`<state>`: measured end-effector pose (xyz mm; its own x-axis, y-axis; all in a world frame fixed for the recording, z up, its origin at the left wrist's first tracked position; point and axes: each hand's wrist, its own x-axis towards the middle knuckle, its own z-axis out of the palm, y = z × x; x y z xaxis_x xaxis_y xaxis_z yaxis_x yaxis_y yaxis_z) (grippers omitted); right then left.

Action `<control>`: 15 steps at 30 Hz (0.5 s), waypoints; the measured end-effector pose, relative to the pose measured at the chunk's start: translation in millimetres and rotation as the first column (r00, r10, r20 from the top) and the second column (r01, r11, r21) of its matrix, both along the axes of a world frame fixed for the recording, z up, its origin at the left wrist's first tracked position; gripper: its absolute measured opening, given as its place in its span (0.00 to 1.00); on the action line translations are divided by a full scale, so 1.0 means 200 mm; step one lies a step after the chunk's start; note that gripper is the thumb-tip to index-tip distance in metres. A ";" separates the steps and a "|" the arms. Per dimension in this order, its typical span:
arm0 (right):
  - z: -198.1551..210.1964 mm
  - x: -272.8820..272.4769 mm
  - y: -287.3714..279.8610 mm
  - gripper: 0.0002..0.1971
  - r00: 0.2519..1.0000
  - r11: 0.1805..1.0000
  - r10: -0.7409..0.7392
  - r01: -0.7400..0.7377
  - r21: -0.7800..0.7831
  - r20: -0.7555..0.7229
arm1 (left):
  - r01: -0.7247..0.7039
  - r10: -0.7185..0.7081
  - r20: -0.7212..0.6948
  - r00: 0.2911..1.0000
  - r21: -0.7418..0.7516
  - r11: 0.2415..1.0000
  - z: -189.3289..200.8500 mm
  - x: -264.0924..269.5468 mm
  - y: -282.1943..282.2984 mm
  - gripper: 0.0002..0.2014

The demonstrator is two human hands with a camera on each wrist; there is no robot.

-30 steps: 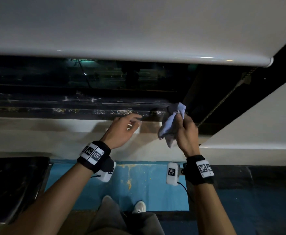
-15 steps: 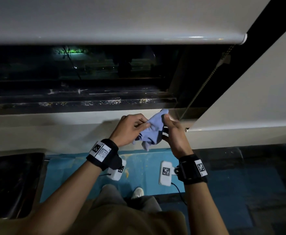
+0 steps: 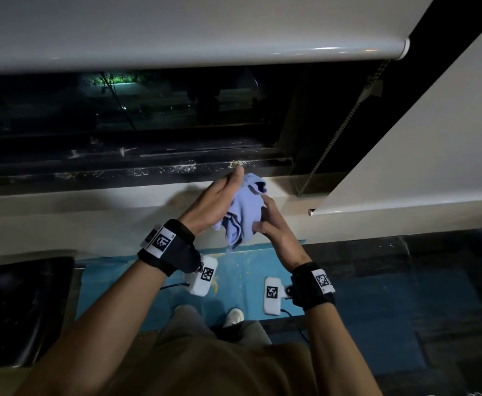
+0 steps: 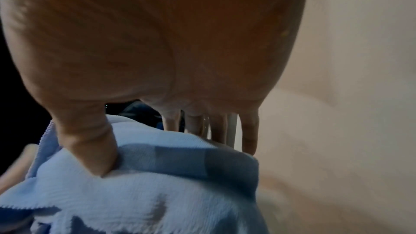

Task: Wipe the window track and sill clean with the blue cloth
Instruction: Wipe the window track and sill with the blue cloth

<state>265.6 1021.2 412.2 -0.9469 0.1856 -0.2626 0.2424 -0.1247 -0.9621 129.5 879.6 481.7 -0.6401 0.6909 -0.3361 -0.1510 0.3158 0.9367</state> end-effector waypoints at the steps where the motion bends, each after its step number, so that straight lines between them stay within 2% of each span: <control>1: 0.00 -0.02 0.00 0.22 1.000 1.000 -0.001 0.001 0.025 0.003 | -0.016 0.016 -0.015 1.000 0.009 1.000 0.01 -0.01 0.01 0.30; 3: -0.01 -0.05 0.00 0.07 0.998 0.996 -0.061 0.062 0.058 -0.022 | -0.074 0.078 -0.088 0.993 0.043 0.996 0.01 -0.04 0.00 0.28; 5: 0.00 -0.05 0.02 0.07 0.987 0.987 -0.152 0.154 0.044 -0.057 | -0.156 0.161 -0.147 0.976 0.045 0.987 -0.02 -0.08 -0.02 0.21; 7: 0.01 -0.03 0.04 0.07 0.973 0.978 -0.206 0.206 -0.006 -0.100 | -0.211 0.205 -0.188 0.961 -0.013 0.977 -0.09 -0.12 -0.05 0.18; 11: 0.00 -0.07 0.06 0.09 0.967 0.971 -0.228 0.217 -0.101 -0.113 | -0.200 0.129 -0.319 0.939 -0.202 0.959 -0.20 -0.14 -0.07 0.17; 13: 0.01 -0.10 0.06 0.09 0.966 0.966 -0.235 0.221 -0.134 -0.103 | -0.163 0.102 -0.280 0.955 -0.202 0.966 -0.22 -0.11 -0.05 0.19; 15: 0.03 -0.12 0.05 0.10 0.968 0.963 -0.235 0.219 -0.155 -0.090 | -0.108 0.089 -0.145 0.985 -0.129 0.986 -0.22 -0.09 -0.01 0.27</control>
<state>241.2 1031.7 418.2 -0.9082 0.3667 -0.2019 0.0889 -0.3025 -0.9490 111.9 878.1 437.6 -0.7497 0.5759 -0.3260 -0.0595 0.4320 0.8999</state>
